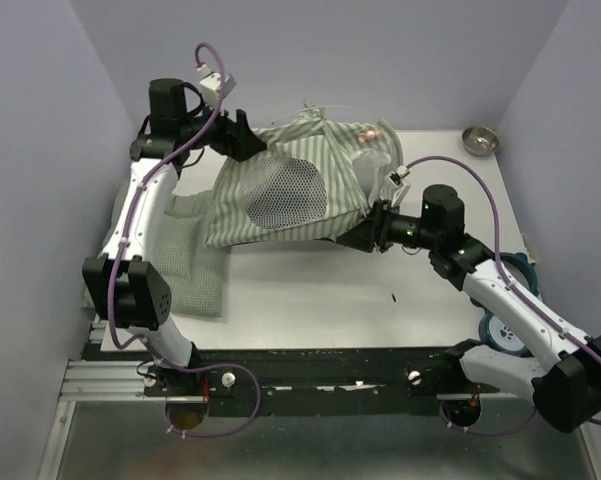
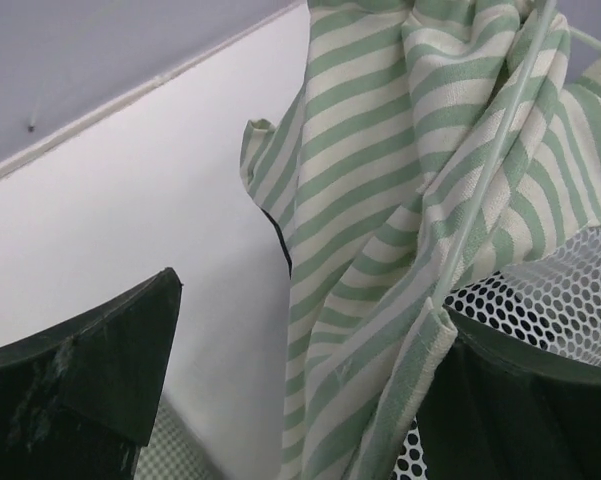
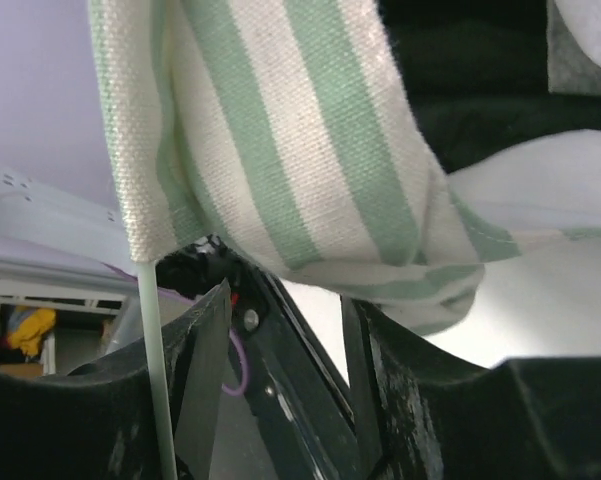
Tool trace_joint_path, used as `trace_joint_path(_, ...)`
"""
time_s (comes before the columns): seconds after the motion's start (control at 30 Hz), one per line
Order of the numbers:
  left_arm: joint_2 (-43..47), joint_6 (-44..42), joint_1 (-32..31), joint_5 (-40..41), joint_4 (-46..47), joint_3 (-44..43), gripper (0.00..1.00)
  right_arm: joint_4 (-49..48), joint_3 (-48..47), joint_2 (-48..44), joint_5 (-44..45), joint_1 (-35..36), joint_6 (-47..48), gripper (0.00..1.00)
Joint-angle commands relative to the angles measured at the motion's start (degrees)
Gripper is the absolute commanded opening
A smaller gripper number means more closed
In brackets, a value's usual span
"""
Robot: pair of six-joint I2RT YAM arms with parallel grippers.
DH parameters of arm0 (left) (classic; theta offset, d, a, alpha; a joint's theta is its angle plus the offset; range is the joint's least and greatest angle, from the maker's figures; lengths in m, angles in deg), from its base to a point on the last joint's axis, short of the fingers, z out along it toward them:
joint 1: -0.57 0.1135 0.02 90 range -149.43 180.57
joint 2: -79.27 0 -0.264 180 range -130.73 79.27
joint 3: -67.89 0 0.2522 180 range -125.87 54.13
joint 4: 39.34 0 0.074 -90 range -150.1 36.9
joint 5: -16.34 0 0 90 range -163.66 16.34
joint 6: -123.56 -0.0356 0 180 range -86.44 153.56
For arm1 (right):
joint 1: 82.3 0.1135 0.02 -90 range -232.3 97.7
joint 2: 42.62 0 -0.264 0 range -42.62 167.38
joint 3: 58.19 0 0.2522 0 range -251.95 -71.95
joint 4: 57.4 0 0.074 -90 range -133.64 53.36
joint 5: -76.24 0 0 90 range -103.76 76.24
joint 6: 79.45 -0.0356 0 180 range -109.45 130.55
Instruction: Set up the pet tent
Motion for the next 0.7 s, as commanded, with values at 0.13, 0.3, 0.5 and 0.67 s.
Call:
trace_joint_path(0.13,18.83,3.52,2.77,-4.33,5.64,23.97,0.85,-15.65,-5.66,5.61,-3.74,5.46,-9.01,0.4)
trace_joint_path(0.3,15.24,4.24,-2.31,-3.38,13.82,26.46,0.69,-9.08,-2.07,-3.6,-2.19,5.73,-2.6,0.04)
trace_joint_path(0.5,3.91,13.56,-1.81,2.69,22.64,14.28,0.99,3.42,2.6,-14.43,19.17,5.55,1.18,0.01)
trace_joint_path(0.67,1.25,14.35,3.72,3.05,20.09,3.98,0.99,-0.17,2.08,-12.51,27.34,5.55,-1.42,0.01)
